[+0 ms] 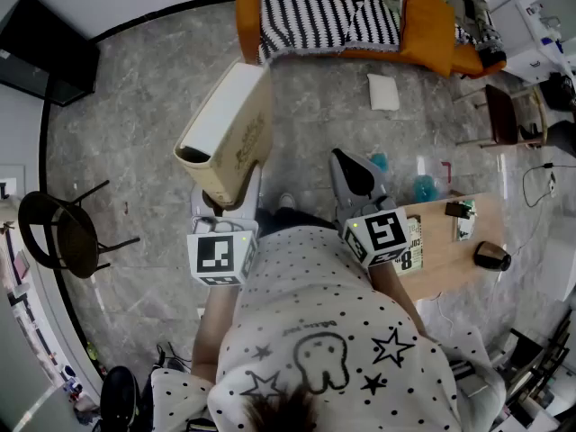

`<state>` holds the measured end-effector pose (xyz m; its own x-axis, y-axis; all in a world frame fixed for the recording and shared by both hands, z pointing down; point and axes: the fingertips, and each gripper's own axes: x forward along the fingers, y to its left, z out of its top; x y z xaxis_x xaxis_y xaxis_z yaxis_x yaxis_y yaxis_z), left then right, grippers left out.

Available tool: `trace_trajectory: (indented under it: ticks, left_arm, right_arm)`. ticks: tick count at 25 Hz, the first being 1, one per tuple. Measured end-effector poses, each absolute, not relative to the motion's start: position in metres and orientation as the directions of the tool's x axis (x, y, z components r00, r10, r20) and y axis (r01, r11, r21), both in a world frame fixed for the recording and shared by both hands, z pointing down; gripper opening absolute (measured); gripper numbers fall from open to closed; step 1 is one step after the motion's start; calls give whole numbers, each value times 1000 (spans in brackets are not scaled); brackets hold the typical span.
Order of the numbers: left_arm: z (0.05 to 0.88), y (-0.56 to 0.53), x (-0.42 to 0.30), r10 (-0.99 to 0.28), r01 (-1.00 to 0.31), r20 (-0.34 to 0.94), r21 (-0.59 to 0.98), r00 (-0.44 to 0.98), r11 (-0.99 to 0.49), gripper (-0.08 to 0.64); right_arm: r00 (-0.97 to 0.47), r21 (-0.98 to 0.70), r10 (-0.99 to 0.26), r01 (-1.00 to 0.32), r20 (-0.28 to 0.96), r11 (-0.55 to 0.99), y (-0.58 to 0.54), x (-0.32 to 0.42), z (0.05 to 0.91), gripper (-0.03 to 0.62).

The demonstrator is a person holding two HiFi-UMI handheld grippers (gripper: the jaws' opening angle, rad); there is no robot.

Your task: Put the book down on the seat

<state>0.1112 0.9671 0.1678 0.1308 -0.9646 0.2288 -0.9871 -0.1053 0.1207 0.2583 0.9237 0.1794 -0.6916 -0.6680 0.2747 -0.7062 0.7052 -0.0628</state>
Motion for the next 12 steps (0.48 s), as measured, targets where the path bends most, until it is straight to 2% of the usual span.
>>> trace_trajectory:
  ticks: [12]
  left_arm:
    - [169,964,113,-964,-984,225,137,146,-117,225]
  right_arm:
    - [-684,-64,-676,-715,275,697,920,263,182,-5]
